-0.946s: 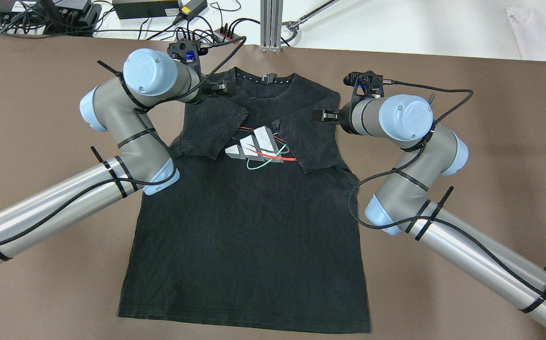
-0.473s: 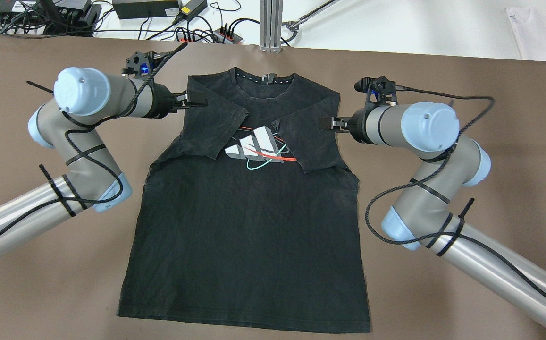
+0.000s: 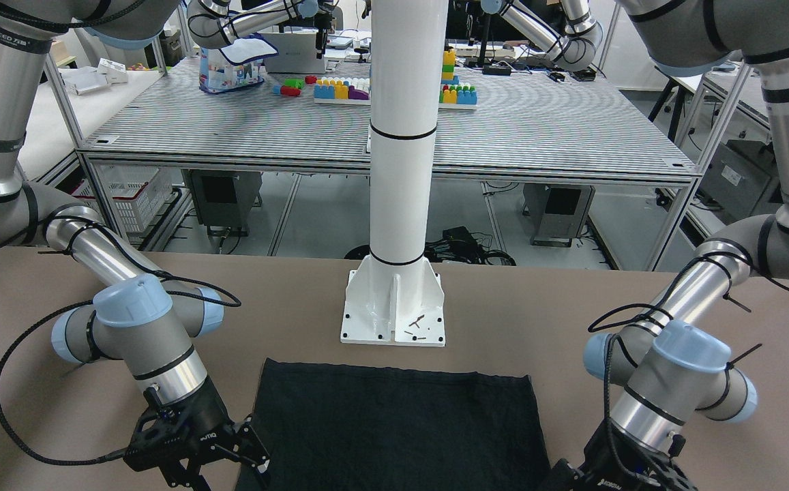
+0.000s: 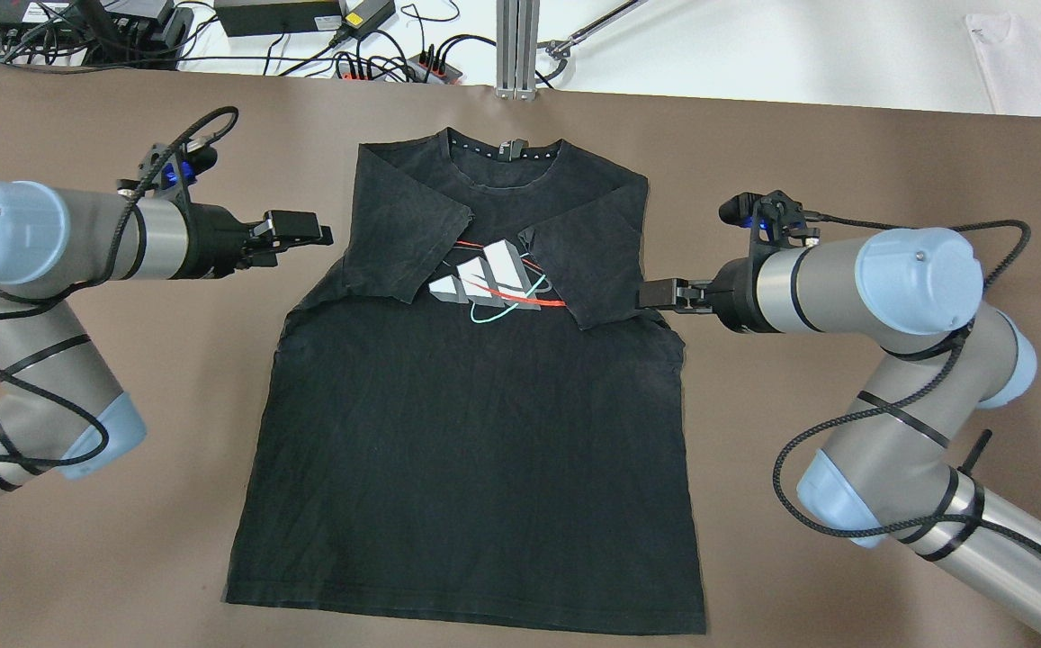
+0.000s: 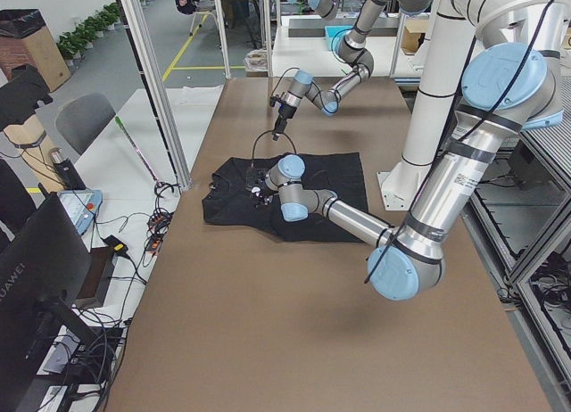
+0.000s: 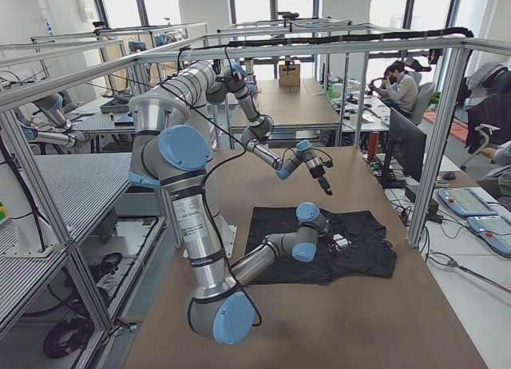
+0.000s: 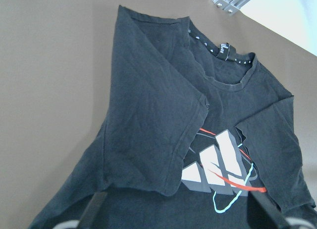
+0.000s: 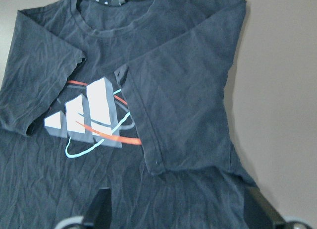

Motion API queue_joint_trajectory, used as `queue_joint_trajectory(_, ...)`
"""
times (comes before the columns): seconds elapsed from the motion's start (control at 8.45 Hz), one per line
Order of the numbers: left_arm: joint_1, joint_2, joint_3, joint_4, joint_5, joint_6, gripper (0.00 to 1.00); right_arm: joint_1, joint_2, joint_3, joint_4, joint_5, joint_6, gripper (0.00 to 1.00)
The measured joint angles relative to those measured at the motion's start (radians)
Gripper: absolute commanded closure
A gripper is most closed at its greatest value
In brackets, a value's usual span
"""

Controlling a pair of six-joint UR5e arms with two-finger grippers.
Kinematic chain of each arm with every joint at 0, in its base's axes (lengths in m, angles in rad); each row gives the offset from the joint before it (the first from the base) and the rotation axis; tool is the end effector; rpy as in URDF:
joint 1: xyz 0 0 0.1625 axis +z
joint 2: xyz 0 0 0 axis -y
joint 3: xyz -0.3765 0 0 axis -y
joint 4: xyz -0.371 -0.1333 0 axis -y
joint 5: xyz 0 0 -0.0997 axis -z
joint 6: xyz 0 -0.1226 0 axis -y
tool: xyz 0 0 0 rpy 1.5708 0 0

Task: Fold clothes
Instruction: 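Withdraw both grippers outward and lower them toward the shirt's hem corners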

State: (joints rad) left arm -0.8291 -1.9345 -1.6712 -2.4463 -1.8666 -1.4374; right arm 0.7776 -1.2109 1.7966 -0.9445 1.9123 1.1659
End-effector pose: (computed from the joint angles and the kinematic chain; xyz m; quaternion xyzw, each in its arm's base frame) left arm 0.3352 -0.5103 0.2781 0.1818 0.5978 -0.1783 0.7601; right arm -0.3521 -0.4761 0.2570 0.1969 -0.5439 0.0550 0.8139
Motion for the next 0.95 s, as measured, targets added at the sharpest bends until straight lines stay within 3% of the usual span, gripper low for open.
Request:
queue_joint_trajectory(0.24,0.046,0.088,-0.097,0.026,0.047,-0.076,0.00,-0.010,-0.096,0.115,-0.018,0.069,0.073,0.06)
queue_joint_trajectory(0.47,0.158,0.151,-0.167,0.075,0.181,-0.143,0.00,-0.015,-0.186,0.185,-0.013,0.112,0.103,0.06)
queue_joint_trajectory(0.95,0.237,0.188,-0.300,0.235,0.289,-0.231,0.00,-0.138,-0.231,0.199,-0.002,0.081,0.127,0.06)
